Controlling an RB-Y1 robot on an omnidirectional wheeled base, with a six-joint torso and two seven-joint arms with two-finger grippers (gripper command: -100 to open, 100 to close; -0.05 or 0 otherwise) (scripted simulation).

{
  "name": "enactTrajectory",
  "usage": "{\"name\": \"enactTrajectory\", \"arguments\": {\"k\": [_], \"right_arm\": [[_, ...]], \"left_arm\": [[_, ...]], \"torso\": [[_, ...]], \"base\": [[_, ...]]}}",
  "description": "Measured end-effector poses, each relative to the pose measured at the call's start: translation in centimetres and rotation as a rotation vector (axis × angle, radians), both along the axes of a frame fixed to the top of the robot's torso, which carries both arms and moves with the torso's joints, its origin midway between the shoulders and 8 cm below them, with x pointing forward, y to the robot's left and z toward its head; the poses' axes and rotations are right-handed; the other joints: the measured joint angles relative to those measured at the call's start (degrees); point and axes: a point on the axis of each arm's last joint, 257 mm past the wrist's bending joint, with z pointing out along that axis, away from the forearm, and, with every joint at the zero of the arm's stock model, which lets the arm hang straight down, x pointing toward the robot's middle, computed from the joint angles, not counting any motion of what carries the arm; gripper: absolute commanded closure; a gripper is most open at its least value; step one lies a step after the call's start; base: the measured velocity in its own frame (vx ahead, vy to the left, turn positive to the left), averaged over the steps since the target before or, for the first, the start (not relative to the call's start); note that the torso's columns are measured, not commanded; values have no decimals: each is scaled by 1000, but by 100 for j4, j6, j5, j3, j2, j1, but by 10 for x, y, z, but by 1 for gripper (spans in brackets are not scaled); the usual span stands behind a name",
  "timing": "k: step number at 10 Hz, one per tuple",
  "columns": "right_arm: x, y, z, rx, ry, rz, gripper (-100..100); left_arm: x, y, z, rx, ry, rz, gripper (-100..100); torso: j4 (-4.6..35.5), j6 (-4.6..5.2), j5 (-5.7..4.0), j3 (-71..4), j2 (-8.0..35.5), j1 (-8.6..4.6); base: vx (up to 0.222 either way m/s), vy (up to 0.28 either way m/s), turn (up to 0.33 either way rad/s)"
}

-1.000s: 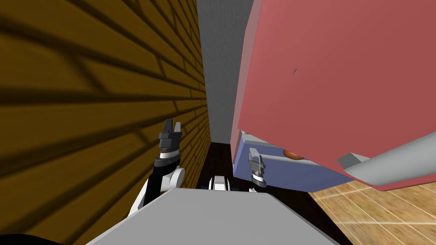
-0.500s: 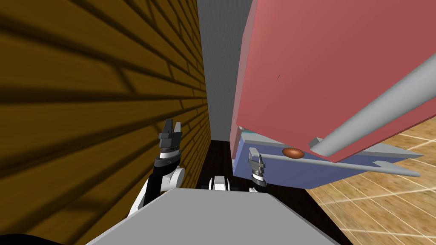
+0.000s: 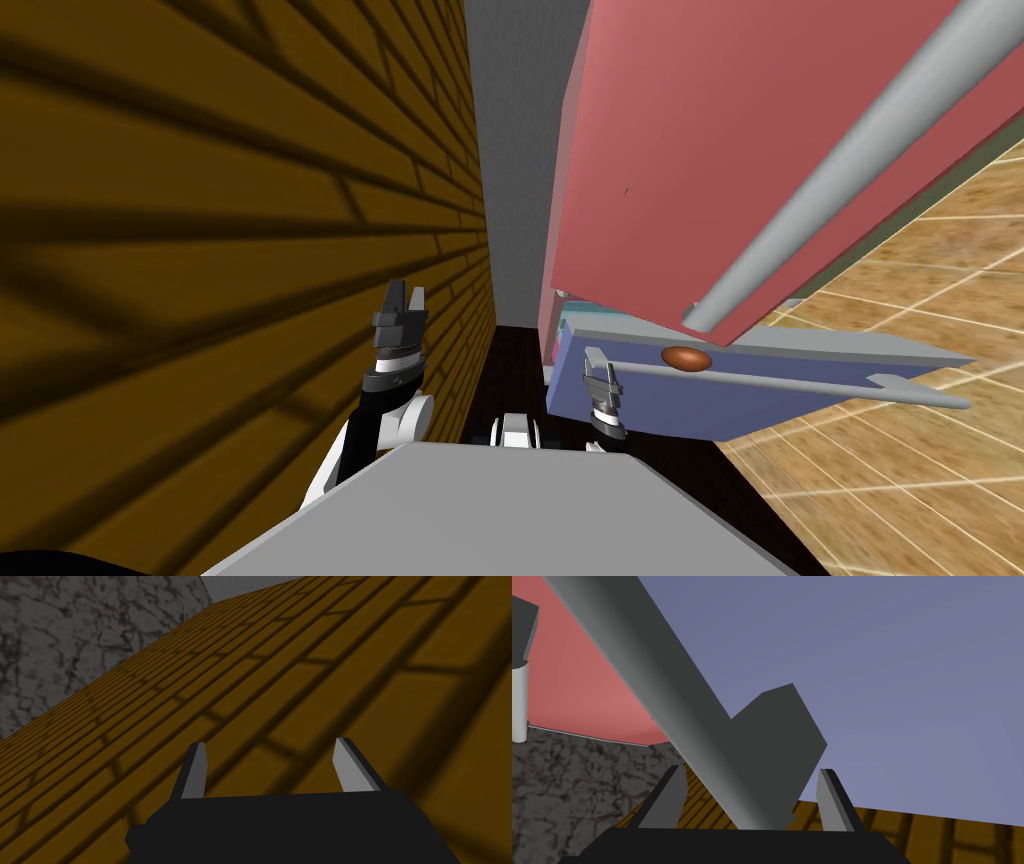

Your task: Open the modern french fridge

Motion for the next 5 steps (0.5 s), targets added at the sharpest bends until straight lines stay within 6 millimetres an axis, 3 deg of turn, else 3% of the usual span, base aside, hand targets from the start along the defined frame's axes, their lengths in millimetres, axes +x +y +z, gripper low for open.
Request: {"name": "enactTrajectory", "arguments": {"k": [2,5], "right_arm": [[-2,1,-3,1,8,4,100],[-1,1,0,0,-1,12,100]], "left_arm": [[0,0,0,0,0,0,0],[0,0,0,0,0,0,0]], "torso": [[1,-3,4,-19,-33,-5],[-6,-1,-3,5,7,5]], "base": [[-94,4,-15],[-179,27,-34]]}}
